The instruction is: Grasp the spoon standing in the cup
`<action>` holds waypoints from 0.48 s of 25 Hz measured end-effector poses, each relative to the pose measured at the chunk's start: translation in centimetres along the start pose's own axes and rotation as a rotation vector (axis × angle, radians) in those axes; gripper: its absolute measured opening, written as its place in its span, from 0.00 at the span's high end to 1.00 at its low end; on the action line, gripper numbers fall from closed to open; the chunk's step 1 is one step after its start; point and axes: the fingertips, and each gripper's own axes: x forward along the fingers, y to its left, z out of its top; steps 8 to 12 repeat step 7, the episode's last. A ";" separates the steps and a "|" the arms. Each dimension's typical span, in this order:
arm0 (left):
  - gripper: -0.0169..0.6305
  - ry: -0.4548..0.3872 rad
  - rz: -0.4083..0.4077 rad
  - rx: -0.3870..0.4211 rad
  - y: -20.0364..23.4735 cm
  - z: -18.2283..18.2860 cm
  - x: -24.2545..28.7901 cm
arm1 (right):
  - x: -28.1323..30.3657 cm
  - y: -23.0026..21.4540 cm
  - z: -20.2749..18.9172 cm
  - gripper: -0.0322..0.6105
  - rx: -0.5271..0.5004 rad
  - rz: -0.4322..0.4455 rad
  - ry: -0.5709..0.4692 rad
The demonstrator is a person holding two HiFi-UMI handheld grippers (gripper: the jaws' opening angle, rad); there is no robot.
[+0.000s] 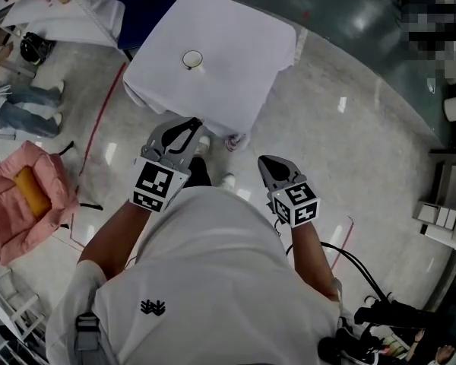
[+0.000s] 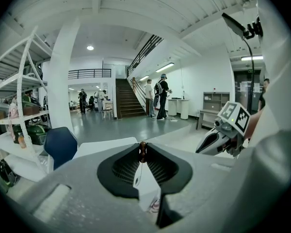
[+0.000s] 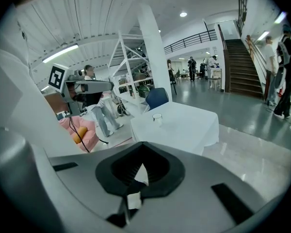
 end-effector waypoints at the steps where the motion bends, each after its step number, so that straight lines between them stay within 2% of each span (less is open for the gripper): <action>1: 0.89 0.000 -0.001 0.000 0.1 0.0 0.1 | 0.1 -0.1 0.0 0.94 0.001 0.000 0.001; 12: 0.89 0.001 -0.005 -0.001 0.9 0.1 1.0 | 0.8 -0.5 0.2 0.94 0.005 0.001 0.010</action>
